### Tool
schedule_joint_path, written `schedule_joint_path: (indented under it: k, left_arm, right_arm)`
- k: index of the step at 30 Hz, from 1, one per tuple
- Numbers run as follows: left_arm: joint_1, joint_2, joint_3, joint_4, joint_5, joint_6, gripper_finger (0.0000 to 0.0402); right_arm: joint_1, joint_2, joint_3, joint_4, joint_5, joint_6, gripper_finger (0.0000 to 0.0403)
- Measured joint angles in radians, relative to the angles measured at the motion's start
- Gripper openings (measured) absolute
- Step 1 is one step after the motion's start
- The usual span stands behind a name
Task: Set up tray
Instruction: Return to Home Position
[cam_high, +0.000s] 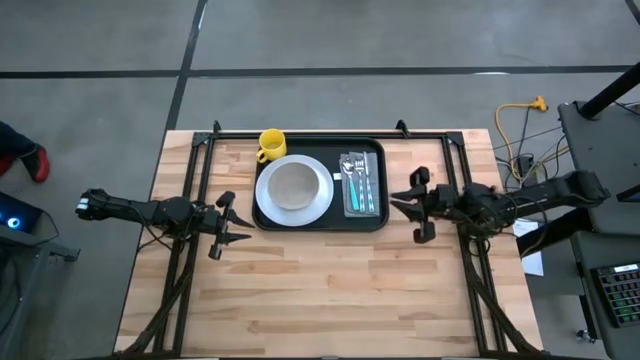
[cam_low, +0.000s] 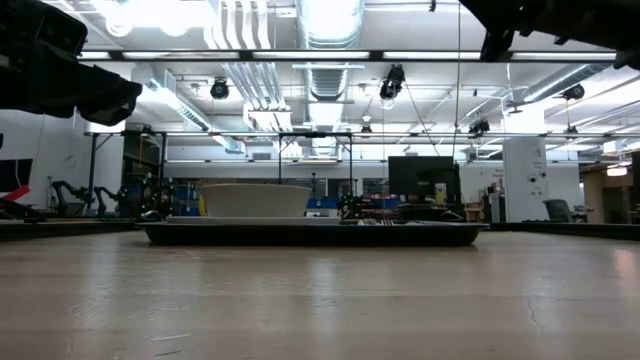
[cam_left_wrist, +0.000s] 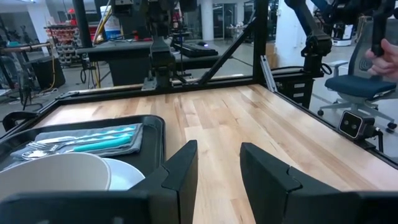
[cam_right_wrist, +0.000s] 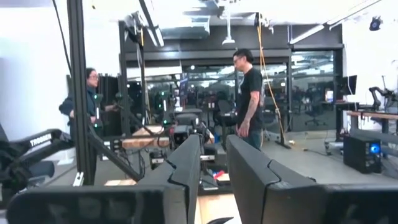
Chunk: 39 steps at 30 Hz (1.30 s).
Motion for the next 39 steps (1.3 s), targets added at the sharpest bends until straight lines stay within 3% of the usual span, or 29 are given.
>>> schedule_joint_path:
  k: [21, 39]
  left_arm:
    - [0.000, 0.005, 0.000, 0.000, 0.000, 0.000, 0.0102]
    - [0.000, 0.005, 0.000, 0.000, 0.000, 0.000, 0.0102]
  right_arm:
    - [0.000, -0.341, -0.231, 0.054, 0.001, -0.043, 0.0076]
    - [0.000, -0.718, -0.230, -0.431, -0.001, -0.031, 0.0084]
